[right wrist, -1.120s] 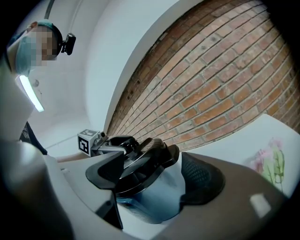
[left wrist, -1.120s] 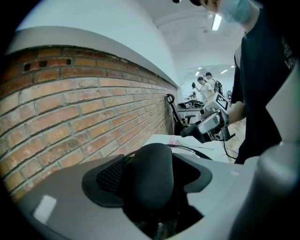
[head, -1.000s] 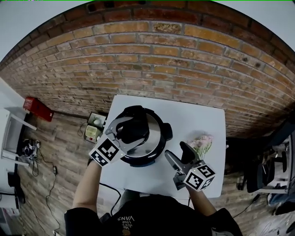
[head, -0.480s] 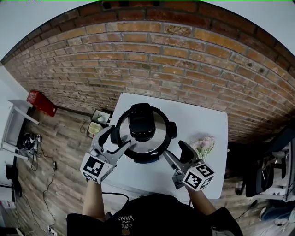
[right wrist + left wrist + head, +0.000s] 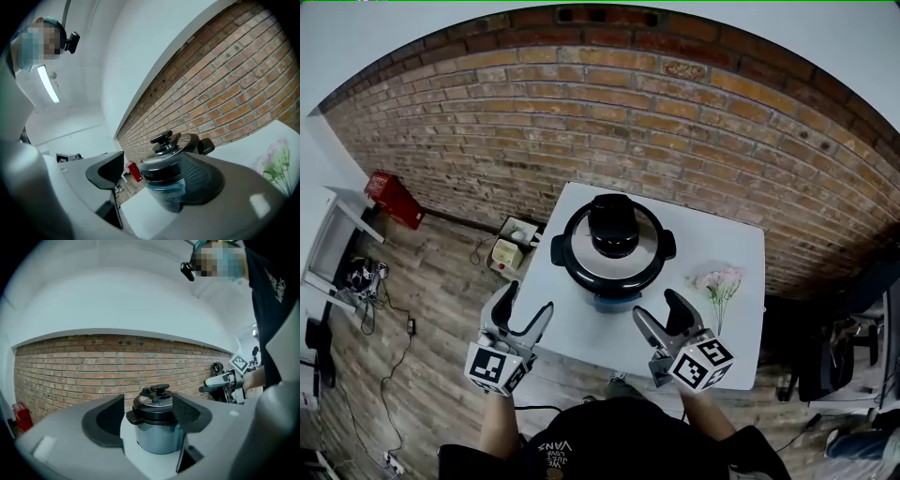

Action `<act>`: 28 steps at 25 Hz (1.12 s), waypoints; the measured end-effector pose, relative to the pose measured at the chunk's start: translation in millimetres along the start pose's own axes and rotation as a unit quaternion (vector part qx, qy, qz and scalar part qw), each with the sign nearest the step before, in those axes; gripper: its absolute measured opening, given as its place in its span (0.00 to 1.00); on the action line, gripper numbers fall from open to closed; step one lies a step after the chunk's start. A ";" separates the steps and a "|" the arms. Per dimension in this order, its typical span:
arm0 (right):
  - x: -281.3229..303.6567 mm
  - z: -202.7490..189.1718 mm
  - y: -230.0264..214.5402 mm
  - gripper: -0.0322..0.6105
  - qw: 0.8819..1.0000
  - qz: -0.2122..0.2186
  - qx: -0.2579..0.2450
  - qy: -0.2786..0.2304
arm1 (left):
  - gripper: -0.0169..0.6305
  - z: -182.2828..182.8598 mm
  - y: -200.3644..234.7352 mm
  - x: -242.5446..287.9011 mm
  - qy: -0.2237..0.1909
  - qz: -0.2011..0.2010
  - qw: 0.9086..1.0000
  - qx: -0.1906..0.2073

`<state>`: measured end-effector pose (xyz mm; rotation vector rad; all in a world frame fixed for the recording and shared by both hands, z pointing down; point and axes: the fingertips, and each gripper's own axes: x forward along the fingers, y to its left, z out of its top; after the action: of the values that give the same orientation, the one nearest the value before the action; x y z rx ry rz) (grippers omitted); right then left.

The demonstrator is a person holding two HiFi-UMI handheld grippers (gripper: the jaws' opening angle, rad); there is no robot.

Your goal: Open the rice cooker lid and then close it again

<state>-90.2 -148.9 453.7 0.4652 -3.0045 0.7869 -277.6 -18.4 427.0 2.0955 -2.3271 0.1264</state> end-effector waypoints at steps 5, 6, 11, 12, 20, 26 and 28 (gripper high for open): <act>-27.3 -22.8 37.5 0.64 1.000 -0.002 -0.013 -0.004 | 0.49 -4.8 -19.0 -54.2 -0.011 -0.001 1.000 -0.006; -32.9 -26.8 45.3 0.63 1.000 -0.003 -0.018 -0.004 | 0.49 -4.9 -23.1 -63.8 -0.015 -0.001 1.000 -0.005; -60.4 -51.1 76.8 0.63 0.999 -0.012 -0.045 0.001 | 0.49 -13.8 -49.4 -105.5 0.004 -0.021 1.000 -0.009; -65.3 -57.0 81.4 0.63 0.999 -0.014 -0.050 0.005 | 0.49 -16.0 -52.6 -112.3 0.001 -0.022 1.000 -0.011; -92.9 -86.4 102.7 0.36 0.995 -0.034 -0.086 0.027 | 0.47 -38.0 -85.7 -145.6 0.010 -0.049 0.998 -0.022; -98.2 -89.0 100.0 0.11 0.994 -0.036 -0.099 0.029 | 0.16 -42.6 -98.2 -147.4 0.002 -0.043 0.999 -0.017; -98.2 -91.2 97.6 0.07 0.994 -0.032 -0.099 0.034 | 0.10 -44.7 -99.6 -146.9 0.005 -0.036 0.999 -0.018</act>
<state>-30.7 3.7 479.3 0.5141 -2.9469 0.4850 -165.3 120.1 468.3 2.1526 -2.2281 0.0922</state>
